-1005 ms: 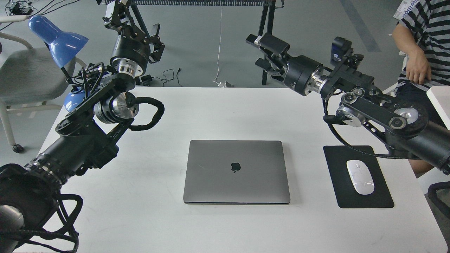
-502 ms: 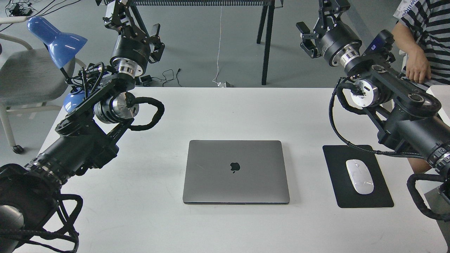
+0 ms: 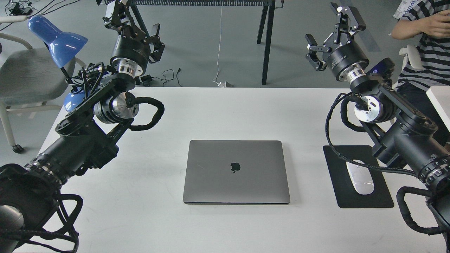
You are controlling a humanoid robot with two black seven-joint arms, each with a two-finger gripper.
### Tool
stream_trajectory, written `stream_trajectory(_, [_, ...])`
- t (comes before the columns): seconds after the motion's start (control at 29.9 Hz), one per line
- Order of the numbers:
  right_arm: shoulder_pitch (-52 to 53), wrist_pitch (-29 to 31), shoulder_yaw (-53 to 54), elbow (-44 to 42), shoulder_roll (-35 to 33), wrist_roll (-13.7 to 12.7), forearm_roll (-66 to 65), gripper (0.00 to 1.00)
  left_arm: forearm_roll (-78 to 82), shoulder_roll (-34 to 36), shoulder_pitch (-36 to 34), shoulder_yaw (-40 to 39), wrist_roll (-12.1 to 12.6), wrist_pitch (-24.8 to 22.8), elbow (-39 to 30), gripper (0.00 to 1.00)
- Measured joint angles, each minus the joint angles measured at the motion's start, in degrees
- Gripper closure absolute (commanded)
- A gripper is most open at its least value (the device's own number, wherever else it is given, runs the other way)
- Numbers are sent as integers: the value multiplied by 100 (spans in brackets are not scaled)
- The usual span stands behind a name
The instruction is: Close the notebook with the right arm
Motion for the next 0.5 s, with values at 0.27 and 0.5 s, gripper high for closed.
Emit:
stream_trajectory(0.27, [-9, -75, 47, 19, 91, 0, 1, 0, 0, -4, 0, 0, 0, 0, 0, 0])
stream_trajectory(0.5, [-11, -107, 25, 24, 208, 0, 2, 0, -9, -7, 0, 0, 0, 0, 0, 0])
